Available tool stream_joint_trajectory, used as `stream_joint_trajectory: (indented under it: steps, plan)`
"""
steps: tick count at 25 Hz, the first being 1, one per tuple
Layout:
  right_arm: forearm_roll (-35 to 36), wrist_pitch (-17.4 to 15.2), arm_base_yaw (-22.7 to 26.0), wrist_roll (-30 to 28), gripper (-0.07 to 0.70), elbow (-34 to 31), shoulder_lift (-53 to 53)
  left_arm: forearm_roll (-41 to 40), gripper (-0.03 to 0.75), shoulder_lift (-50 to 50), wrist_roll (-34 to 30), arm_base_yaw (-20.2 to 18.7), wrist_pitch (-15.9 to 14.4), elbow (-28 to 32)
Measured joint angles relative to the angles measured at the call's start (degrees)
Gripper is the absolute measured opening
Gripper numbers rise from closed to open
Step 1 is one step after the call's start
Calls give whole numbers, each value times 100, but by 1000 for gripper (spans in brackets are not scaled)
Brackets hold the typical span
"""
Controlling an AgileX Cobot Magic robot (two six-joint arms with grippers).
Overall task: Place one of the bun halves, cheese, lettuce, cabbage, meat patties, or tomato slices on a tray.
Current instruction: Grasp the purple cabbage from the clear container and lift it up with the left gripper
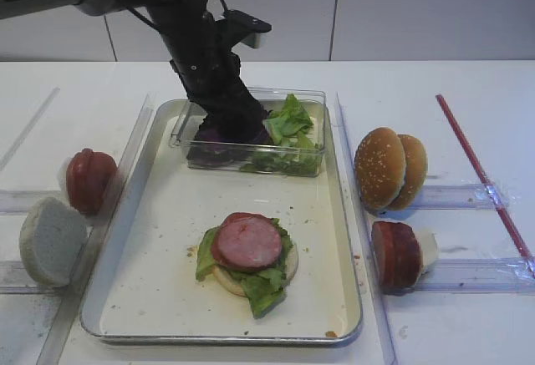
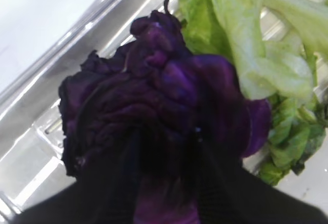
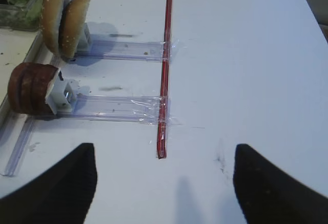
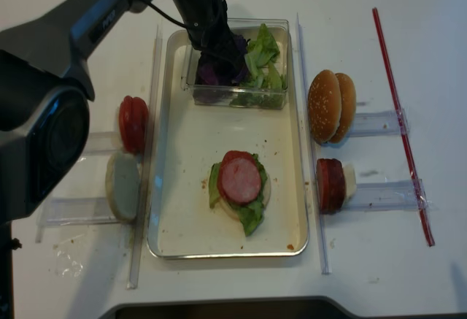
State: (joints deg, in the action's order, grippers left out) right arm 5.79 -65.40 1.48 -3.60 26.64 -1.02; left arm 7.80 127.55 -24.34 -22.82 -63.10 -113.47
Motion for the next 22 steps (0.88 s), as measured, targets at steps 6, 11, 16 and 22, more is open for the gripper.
stream_joint_trajectory:
  steps: [6, 11, 16, 22]
  plan:
    - [-12, 0, 0, 0, 561, 0, 0, -12, 128, 0, 0, 0, -76, -12]
    - [-12, 0, 0, 0, 561, 0, 0, -84, 97, 0, 0, 0, -197, -36]
    - [-12, 0, 0, 12, 561, 0, 0, -130, 89, 0, 0, 0, -374, -109]
    - [-12, 0, 0, 20, 561, 0, 0, -151, 78, 32, 0, 0, -614, -297]
